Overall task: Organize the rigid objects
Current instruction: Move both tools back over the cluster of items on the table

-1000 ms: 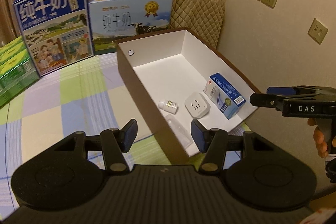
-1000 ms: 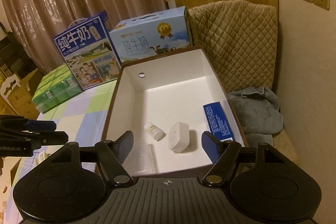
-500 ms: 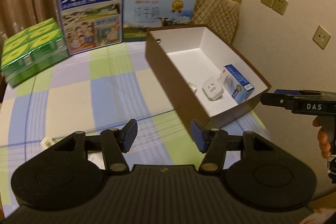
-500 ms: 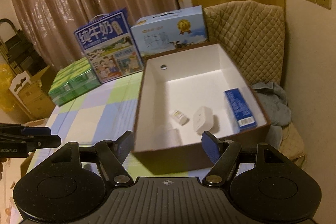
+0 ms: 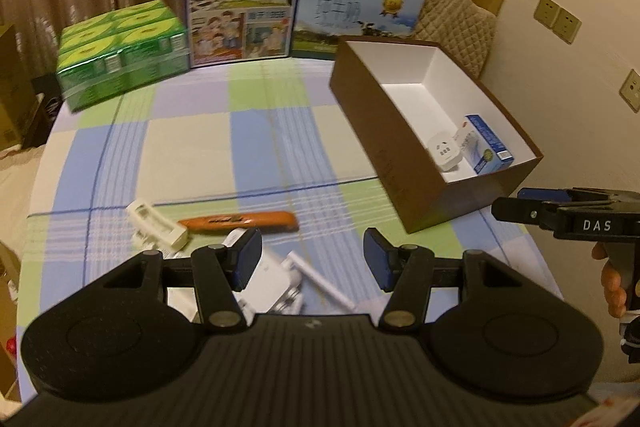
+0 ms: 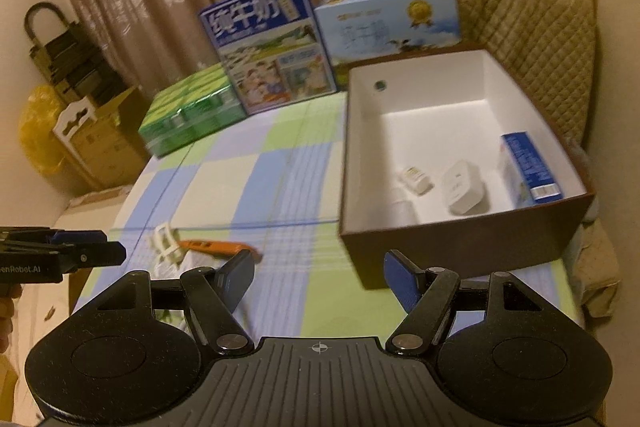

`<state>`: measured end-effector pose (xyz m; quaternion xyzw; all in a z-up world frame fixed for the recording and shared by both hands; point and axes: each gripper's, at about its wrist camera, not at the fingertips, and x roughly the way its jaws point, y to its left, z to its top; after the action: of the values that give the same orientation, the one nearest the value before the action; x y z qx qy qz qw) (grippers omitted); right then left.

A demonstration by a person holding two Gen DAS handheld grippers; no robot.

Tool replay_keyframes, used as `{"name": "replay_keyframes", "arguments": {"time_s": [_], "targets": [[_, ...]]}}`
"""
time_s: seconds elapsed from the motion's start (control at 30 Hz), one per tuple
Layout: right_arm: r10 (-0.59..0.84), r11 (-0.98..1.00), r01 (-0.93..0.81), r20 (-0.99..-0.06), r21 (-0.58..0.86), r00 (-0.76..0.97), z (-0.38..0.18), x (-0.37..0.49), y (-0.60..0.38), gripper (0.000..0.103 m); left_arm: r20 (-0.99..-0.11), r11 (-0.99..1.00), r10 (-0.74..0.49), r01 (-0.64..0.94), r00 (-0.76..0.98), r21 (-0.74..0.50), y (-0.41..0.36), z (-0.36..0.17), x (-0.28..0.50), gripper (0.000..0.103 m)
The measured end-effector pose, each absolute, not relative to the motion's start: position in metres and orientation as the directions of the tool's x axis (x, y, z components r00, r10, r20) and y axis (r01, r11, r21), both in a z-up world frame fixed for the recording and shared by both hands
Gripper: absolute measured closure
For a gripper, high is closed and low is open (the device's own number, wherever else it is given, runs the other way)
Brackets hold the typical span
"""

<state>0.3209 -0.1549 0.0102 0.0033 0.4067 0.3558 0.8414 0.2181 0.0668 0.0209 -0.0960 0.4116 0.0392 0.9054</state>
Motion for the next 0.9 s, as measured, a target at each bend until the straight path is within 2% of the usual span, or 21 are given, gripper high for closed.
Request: {"name": "replay_keyframes", "arguments": {"time_s": [0.57, 0.9], "targets": [[0.624, 0.659, -0.683, -0.736, 0.315, 0.263, -0.023, 0.297, -0.103, 0.034, -0.819, 0.924, 0.084, -0.352, 0.567, -0.149, 0.105, -0.011, 0.152, 0.05], [0.606, 0.635, -0.704, -0.771, 0.318, 0.197, -0.043, 0.29, -0.083, 0.034, -0.861, 0.915, 0.107, -0.387, 0.497, -0.11, 0.101, -0.044, 0.141, 0.05]]}}
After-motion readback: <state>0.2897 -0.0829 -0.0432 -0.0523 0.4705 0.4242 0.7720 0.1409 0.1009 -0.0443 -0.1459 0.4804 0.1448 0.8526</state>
